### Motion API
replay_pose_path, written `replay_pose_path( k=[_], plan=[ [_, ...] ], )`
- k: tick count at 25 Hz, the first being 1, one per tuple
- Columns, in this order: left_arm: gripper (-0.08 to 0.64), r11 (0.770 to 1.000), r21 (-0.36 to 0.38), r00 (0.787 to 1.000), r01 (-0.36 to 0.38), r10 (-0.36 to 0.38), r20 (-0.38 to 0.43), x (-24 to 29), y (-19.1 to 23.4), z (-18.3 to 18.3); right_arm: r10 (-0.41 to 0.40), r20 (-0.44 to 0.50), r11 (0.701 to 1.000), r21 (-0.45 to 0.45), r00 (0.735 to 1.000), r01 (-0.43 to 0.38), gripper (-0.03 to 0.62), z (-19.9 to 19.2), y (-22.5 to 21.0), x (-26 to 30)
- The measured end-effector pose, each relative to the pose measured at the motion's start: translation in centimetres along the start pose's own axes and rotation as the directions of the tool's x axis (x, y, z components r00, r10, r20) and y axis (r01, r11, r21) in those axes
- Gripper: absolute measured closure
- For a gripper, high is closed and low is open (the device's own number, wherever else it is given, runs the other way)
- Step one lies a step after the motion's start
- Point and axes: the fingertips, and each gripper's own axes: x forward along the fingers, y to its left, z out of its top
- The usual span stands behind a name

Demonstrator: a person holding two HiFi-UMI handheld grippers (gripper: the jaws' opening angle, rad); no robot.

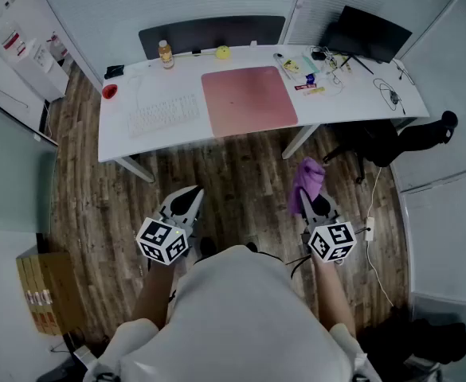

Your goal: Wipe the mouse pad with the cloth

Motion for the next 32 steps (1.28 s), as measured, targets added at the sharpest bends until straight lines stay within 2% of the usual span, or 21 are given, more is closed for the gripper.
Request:
replay_pose_path(
  k=[17, 32],
  plan=[
    [0.540, 1.000, -0.012, 1.000, 0.012, -0.012, -0.002, -1.0, 1.4, 0.0, -0.015, 0.002, 1.000, 0.011, 1.000, 0.015, 0.517, 0.3, 1.5, 1.1],
    [0.540, 0.998, -0.028, 0.999, 0.049, -0.049, -0.020, -4.0, 6.2, -0.9, -0.068, -0.007, 0.997, 0.029, 0.998, 0.068, 0.517, -0.6, 5.7, 3.6]
  ],
)
